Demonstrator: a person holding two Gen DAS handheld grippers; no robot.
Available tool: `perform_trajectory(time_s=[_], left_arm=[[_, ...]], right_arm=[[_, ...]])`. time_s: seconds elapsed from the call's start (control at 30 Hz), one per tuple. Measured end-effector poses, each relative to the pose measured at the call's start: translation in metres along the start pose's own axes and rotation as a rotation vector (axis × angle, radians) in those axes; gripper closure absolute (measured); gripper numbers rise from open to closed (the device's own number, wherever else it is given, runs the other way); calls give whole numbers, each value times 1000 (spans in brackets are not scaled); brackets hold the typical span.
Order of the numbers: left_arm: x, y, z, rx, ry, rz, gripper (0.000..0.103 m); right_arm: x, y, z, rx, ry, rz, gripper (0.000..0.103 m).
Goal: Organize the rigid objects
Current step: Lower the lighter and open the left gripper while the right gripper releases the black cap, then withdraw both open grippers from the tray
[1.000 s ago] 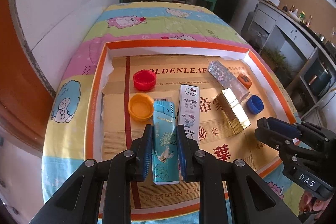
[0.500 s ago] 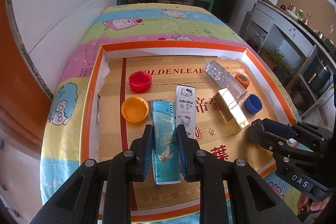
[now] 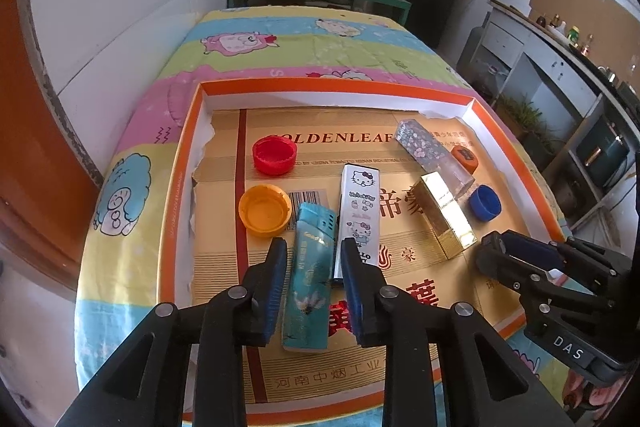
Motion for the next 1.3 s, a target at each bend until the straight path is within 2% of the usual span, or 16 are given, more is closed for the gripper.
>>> perform_trajectory(time_s=[0.2,0.43,0.57,1.0,1.2,1.27,1.3], left_arm=[[0,2,2,9,0,-7,58],[-5,5,3,10,14,-11,56],[-11,5,4,5,29,-11,56],[-44,2,15,-23,85,-31,56],[-57,5,22,-8,109,-36,55],[-61,7,24,-6,111,-37,50],[-62,7,26,-6,111,-38,43]], right_arm=[[-1,0,0,3,1,1,71],[-7,0,2,20,21,0,70],[-16,0,0,31,54,6,49],[-38,-7,8,76,106,12,48],[-48,-11,10,81,130,23,43],[-52,-14,11,75,138,33,43],[-53,-15,12,73,142,39,43]])
Point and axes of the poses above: each gripper's, at about its wrist camera, not at the fingertips, and x roughly the way its jaws point, y to its right, z to its underside, the point moved 2 cm from there along x, roughly the way its jaws point, and after that the axes turned 11 degrees about -z, right-handed, at the moved point
